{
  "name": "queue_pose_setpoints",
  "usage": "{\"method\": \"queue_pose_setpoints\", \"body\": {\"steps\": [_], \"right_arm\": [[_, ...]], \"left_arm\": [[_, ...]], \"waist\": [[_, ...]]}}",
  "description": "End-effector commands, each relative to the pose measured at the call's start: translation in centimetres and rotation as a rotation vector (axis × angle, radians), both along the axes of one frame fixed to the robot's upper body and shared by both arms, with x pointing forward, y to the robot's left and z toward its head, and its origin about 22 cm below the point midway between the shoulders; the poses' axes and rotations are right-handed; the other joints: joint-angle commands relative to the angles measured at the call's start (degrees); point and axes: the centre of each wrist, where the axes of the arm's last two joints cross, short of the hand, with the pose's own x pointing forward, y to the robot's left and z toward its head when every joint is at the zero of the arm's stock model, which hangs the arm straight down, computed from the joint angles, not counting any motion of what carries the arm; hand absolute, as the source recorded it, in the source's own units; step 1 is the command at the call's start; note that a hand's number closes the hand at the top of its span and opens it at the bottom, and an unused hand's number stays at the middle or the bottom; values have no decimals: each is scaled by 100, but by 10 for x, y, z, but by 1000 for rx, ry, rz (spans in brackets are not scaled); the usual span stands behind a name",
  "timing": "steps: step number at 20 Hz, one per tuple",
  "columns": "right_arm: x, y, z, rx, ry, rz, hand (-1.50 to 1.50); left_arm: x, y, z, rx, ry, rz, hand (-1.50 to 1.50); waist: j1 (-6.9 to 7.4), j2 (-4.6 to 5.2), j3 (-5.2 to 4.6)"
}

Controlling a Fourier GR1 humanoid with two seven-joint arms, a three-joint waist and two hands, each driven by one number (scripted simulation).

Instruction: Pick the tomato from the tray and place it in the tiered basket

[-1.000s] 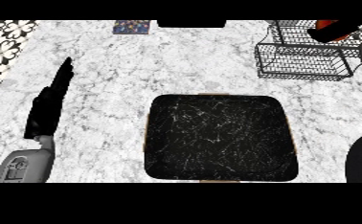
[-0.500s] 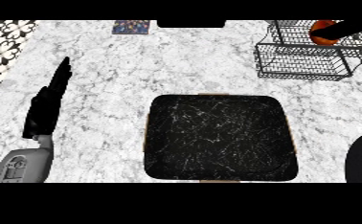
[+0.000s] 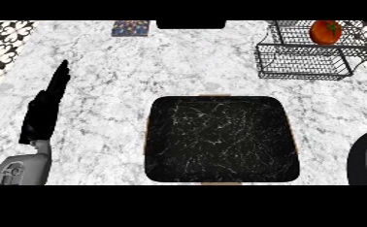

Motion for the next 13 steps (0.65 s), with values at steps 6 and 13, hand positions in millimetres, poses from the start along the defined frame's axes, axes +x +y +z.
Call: {"method": "queue_pose_setpoints", "body": {"steps": [6,13], "right_arm": [[-81,-96,25,155,50,-27,-150],[-160,-159,-16,232,-30,-8,-150]], "left_arm": [[-4,13,-1,-11,18,17,0],[-20,7,-9,-7,10,7,0]], "waist": [[-95,-18,2],[-69,-11,7]]}}
